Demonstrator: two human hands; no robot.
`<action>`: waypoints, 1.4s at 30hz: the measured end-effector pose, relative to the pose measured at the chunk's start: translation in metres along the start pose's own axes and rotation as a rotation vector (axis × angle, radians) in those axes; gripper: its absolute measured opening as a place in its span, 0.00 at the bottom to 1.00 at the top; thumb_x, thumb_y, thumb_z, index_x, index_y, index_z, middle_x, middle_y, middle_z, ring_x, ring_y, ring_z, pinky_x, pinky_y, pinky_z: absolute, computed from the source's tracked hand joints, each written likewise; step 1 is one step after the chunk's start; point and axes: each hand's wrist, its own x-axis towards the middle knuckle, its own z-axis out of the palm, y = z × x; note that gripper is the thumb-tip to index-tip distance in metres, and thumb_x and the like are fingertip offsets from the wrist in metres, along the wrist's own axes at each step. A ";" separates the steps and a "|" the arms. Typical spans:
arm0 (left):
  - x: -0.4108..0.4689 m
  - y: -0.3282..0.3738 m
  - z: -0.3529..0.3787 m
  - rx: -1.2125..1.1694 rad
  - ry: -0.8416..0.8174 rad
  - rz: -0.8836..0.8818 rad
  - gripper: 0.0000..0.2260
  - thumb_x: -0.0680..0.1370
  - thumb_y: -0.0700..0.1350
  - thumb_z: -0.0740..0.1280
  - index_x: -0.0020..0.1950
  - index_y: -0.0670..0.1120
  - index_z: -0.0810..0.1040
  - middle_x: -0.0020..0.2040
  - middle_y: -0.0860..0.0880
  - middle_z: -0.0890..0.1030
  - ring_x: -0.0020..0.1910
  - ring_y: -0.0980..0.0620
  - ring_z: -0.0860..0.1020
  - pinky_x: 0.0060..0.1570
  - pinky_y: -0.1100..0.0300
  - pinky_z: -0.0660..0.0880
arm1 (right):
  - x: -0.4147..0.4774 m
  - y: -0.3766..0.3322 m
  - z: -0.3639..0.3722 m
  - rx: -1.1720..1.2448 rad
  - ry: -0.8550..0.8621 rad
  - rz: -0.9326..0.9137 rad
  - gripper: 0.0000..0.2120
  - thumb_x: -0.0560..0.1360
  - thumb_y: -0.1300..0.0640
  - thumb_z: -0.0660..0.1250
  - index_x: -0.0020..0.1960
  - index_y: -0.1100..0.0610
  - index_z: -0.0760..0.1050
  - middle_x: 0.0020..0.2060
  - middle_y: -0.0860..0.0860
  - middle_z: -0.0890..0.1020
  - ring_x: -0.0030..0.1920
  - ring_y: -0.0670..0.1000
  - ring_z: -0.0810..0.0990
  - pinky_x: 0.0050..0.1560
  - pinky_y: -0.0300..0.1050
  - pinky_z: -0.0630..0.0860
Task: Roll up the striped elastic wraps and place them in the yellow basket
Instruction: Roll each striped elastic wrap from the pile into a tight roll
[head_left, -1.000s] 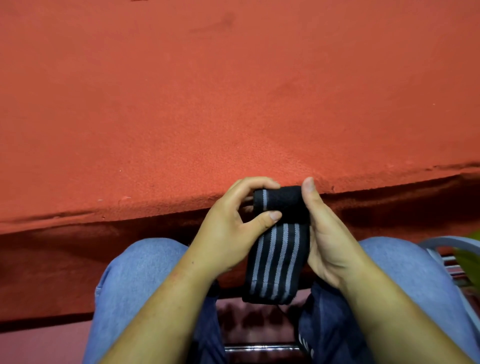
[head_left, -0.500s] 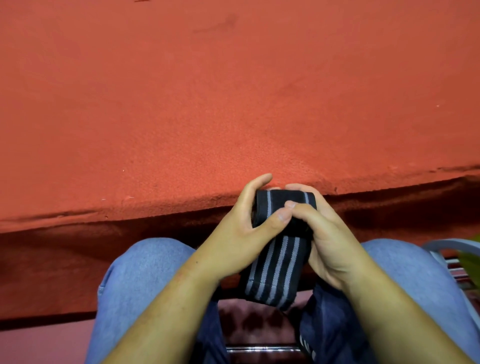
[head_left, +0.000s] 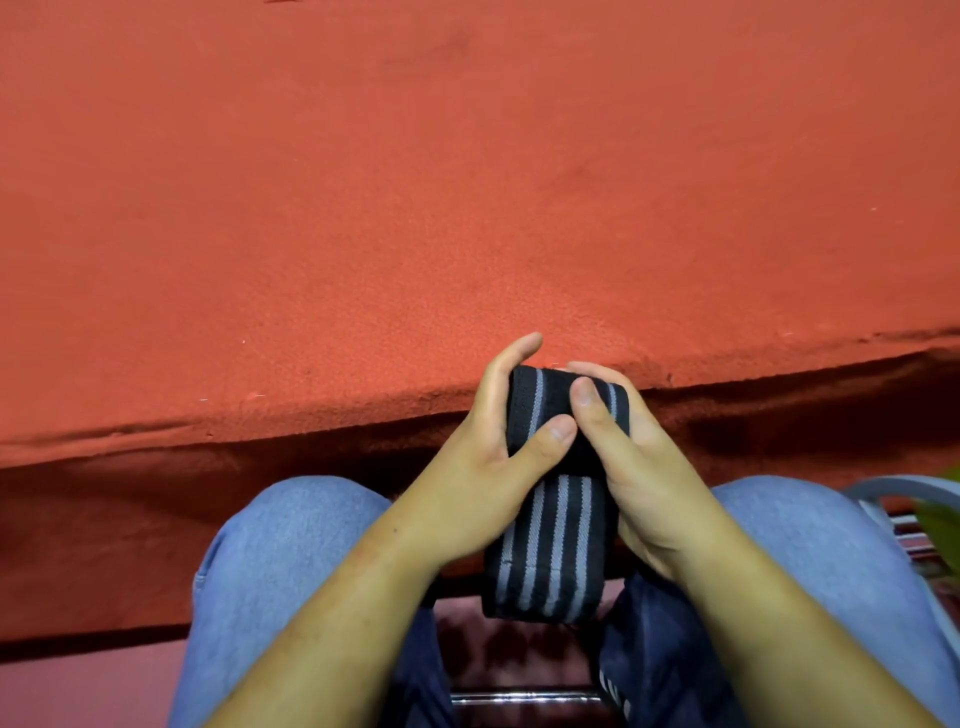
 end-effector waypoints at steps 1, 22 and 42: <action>0.000 0.000 0.000 -0.003 -0.008 -0.005 0.29 0.83 0.54 0.65 0.80 0.66 0.55 0.66 0.60 0.79 0.65 0.65 0.77 0.64 0.67 0.74 | 0.000 0.001 -0.001 -0.036 0.005 -0.019 0.28 0.68 0.29 0.73 0.64 0.38 0.77 0.57 0.49 0.86 0.60 0.51 0.85 0.68 0.61 0.77; 0.008 -0.011 -0.001 -0.020 0.056 -0.041 0.25 0.77 0.65 0.69 0.72 0.58 0.71 0.62 0.57 0.82 0.63 0.57 0.80 0.65 0.51 0.77 | 0.000 -0.003 -0.005 -0.242 0.085 -0.213 0.14 0.77 0.40 0.68 0.55 0.48 0.77 0.46 0.50 0.85 0.48 0.49 0.85 0.53 0.50 0.81; 0.009 -0.011 0.001 -0.180 0.153 -0.010 0.11 0.82 0.48 0.70 0.65 0.49 0.77 0.58 0.50 0.85 0.59 0.52 0.84 0.61 0.53 0.79 | 0.003 -0.001 -0.003 0.152 -0.066 0.093 0.32 0.75 0.35 0.65 0.65 0.60 0.81 0.58 0.59 0.86 0.62 0.58 0.85 0.72 0.60 0.73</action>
